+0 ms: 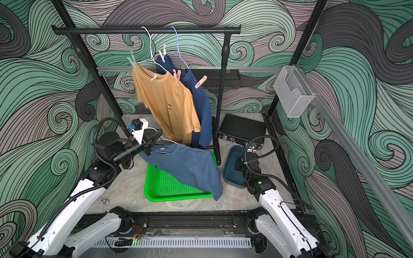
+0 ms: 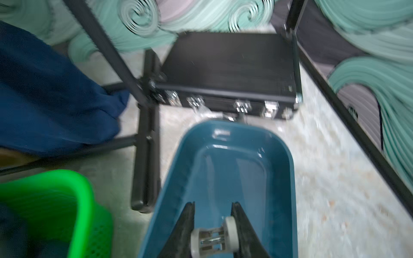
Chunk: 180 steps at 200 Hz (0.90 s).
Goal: Remove the clothespins securing t-shirts to the hanger
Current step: Place the clothespin in the storage box.
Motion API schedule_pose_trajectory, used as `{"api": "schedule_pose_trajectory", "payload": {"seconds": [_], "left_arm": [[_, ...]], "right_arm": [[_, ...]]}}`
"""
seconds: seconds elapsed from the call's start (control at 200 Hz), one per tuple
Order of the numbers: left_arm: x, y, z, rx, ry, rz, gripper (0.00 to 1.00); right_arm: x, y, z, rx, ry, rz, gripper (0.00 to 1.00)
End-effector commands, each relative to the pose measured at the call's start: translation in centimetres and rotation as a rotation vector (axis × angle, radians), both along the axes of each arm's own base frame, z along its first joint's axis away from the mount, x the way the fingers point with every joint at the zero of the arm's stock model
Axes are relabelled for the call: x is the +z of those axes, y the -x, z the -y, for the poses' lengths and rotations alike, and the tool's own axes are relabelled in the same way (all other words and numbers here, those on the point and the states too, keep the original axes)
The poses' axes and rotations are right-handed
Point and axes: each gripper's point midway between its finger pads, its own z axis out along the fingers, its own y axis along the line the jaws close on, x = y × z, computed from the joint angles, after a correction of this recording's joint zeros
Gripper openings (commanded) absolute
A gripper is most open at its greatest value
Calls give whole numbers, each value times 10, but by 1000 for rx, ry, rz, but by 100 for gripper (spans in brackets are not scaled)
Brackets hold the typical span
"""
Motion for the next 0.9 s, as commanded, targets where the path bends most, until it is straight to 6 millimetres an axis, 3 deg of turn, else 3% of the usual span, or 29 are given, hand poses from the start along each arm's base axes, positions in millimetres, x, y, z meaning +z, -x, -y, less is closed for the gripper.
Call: {"api": "schedule_pose_trajectory", "payload": {"seconds": [0.0, 0.535, 0.896], "left_arm": [[13, 4, 4, -28, 24, 39, 0], [8, 5, 4, -30, 31, 17, 0], [10, 6, 5, -34, 34, 19, 0]], "right_arm": [[-2, -7, 6, -89, -90, 23, 28], [-81, -11, -2, -138, -157, -190, 35], [-102, -9, -8, -140, -185, -262, 38]]}}
